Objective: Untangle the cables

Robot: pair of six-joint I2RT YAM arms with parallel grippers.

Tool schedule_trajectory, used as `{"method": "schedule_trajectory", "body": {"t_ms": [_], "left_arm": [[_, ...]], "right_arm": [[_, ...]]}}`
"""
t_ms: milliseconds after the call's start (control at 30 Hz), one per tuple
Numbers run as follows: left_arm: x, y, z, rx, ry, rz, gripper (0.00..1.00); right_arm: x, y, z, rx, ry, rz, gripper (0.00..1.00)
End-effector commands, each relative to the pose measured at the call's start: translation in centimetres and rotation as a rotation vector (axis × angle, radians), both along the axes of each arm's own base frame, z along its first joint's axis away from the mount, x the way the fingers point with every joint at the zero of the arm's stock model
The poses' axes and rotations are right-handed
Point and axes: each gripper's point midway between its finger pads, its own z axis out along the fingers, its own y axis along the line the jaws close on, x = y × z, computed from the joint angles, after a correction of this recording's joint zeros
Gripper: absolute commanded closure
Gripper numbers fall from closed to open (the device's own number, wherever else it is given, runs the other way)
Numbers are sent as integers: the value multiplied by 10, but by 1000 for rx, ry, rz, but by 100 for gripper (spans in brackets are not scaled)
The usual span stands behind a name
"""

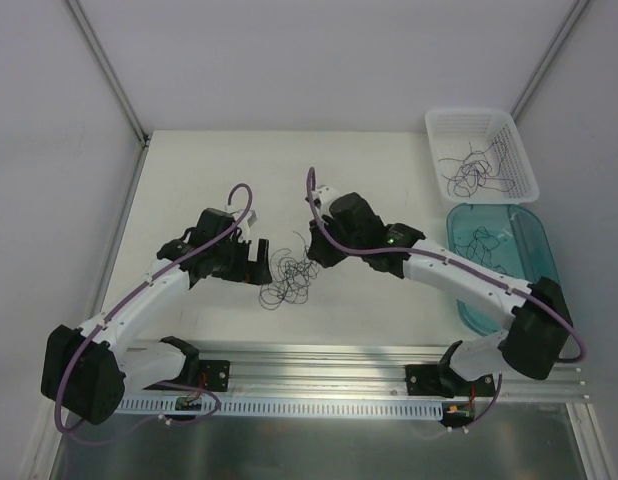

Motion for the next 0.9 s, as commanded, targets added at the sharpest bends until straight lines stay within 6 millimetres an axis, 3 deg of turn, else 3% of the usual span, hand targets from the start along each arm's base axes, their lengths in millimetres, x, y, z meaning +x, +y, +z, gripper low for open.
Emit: {"method": "schedule_trajectory", "body": {"t_ms": [0,133,200,333,400,433,533,867], "left_arm": [[1,-12,11,-48,-32,-53,6],[-3,-20,17,-81,-48,-90,5],[-6,-26,22,-98,-70,-112,5],[-13,-48,41,-185,-123,-109,4],[-18,-56,41,-227,-142,-56,4],[-19,-73,50,-275,-199,-78,4],[-25,-85,41,-335,-260,-35,4],[-4,-102,35,-275,-469,-15,5]], "right_arm": [[-7,-20,54,20,-32,-61,99],[-15,-22,86,125,-59,-74,99],[-13,-23,90,141,-75,-88,99],[-11,-29,83,107,-54,-141,99],[-11,-27,84,133,-52,-153,99],[-13,-26,80,141,-34,-162,99],[-15,-22,80,157,-16,-173,99],[-33,-8,89,192,-6,-115,99]]}}
